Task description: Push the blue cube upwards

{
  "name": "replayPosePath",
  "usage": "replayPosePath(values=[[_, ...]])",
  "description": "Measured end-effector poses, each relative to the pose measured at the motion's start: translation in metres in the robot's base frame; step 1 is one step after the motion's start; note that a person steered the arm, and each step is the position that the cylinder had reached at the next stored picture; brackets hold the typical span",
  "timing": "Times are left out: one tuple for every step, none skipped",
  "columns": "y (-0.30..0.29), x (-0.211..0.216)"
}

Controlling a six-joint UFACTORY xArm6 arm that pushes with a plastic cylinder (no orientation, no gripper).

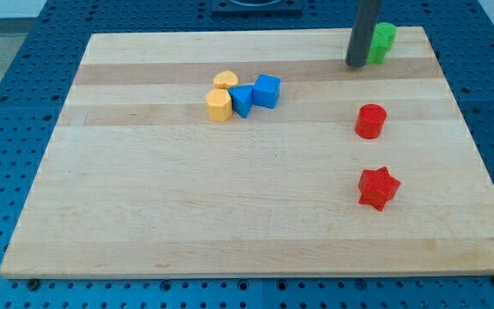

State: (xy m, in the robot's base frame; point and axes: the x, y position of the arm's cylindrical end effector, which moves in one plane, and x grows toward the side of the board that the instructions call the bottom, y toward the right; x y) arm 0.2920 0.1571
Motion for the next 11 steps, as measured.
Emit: replayPosePath(values=[[-0.011,0.033],[-0.047,0.065],[-0.084,0.093],[-0.13,0.106],[-0.152,0.106],[-0.148,0.1],[-0.135,0.087],[-0.135,0.067],[-0.135,0.046],[-0.141,0.042],[-0.166,0.046]])
